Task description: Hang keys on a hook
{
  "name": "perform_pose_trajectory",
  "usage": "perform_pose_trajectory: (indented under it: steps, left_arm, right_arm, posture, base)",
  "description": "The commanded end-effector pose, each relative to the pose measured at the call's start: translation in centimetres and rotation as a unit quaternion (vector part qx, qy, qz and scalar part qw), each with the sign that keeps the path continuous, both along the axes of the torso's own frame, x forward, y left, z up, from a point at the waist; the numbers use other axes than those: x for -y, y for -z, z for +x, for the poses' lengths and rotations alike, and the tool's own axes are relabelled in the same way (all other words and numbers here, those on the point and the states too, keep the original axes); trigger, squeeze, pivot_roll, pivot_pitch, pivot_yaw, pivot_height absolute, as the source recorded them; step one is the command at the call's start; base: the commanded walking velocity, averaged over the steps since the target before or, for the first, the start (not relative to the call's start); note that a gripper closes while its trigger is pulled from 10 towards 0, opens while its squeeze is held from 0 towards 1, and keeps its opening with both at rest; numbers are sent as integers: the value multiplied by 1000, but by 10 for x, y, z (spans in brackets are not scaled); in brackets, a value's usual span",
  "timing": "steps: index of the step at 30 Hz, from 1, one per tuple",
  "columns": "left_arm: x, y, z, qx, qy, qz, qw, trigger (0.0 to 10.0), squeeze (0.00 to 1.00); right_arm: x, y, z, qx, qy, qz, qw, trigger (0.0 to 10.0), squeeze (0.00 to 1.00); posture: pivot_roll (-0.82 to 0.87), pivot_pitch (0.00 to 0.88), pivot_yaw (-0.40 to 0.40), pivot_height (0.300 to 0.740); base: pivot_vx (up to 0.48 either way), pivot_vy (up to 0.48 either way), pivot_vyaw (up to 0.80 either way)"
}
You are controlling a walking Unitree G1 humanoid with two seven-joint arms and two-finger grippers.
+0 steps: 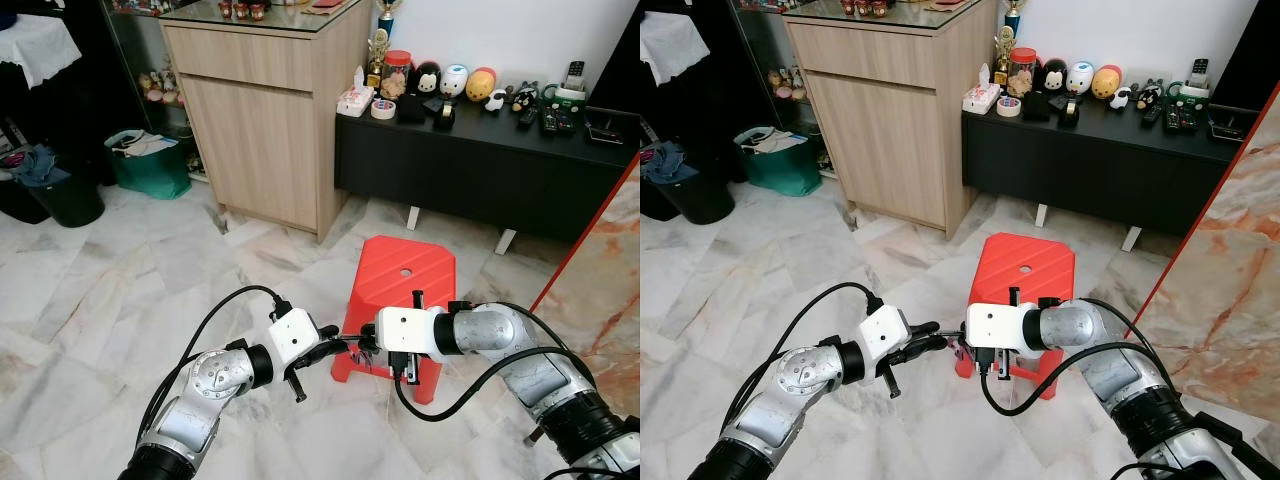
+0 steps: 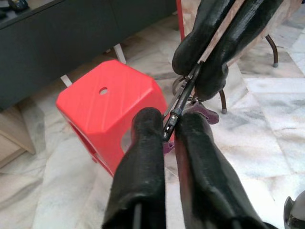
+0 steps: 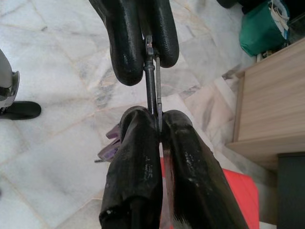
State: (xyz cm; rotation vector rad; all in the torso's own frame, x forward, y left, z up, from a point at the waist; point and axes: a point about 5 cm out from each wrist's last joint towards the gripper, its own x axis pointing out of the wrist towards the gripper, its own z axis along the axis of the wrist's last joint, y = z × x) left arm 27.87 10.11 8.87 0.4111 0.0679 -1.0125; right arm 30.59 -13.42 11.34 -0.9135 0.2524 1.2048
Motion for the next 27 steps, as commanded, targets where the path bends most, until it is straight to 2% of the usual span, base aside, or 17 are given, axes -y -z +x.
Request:
perform_pose_trajectory:
  steps: [1, 27]
  left_arm:
    - [1, 0, 1, 4, 1, 5, 1000, 0, 0]
    - [3, -2, 2, 2, -13, -11, 1000, 0, 0]
  right_arm:
    - [-1, -4, 2, 6, -4, 2, 1000, 10000, 0]
    - [3, -1, 1, 1, 1, -5, 1000, 10000, 0]
  posture:
    - [24, 40, 3, 740]
    - [24, 44, 3, 740]
  base:
    - [0, 0, 0]
    - [0, 0, 0]
